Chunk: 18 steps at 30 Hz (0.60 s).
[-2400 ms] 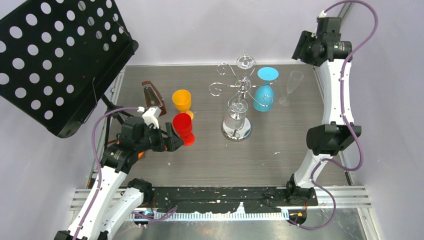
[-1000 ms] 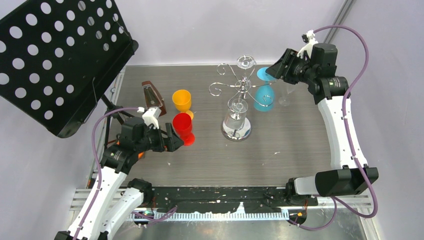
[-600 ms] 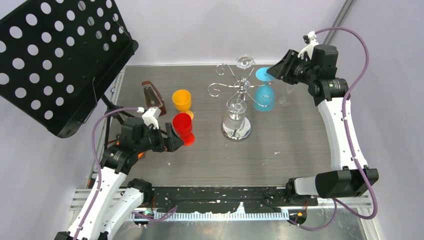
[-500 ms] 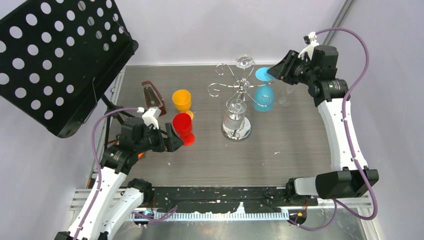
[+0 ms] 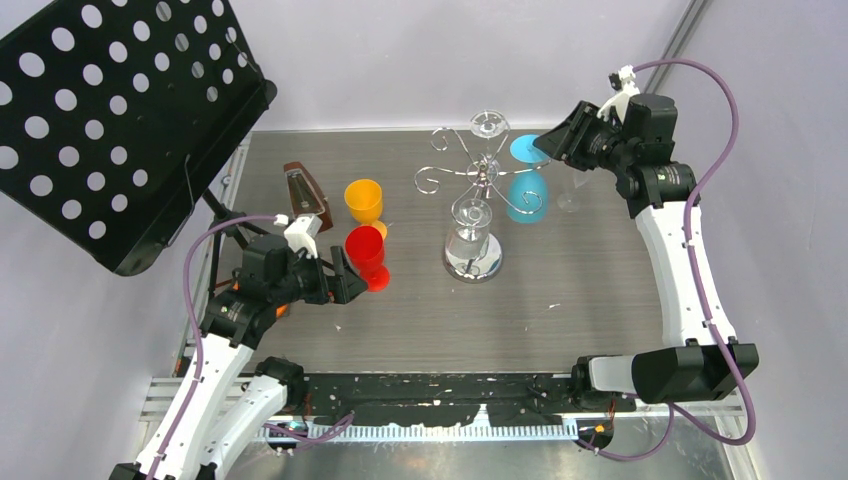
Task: Take the wine glass off the wine glass rack
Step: Pick up the wine glass from the wine rack.
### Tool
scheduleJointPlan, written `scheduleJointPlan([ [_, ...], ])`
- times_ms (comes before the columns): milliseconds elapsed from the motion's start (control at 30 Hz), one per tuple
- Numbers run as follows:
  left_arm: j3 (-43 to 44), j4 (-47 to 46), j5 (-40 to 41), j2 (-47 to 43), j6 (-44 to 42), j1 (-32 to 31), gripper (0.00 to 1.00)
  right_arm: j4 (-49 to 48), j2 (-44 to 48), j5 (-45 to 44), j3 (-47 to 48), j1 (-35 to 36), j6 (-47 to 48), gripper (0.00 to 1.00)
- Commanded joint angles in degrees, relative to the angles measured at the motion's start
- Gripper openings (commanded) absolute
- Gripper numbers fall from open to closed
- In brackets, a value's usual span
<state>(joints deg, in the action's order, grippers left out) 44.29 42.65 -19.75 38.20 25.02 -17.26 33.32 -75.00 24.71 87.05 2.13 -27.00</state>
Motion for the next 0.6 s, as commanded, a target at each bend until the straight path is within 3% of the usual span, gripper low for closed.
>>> scheduleJointPlan([
  [0, -0.04, -2.4, -0.86, -0.48, -0.43, 0.29, 0.93, -4.32, 2.71, 2.56, 0.31, 0.42, -0.59, 0.46],
  [567, -0.04, -2.49, -1.3, -0.33, -0.5, 0.29, 0.93, -5.16, 2.62, 1.22, -0.21, 0.39, 0.41, 0.51],
])
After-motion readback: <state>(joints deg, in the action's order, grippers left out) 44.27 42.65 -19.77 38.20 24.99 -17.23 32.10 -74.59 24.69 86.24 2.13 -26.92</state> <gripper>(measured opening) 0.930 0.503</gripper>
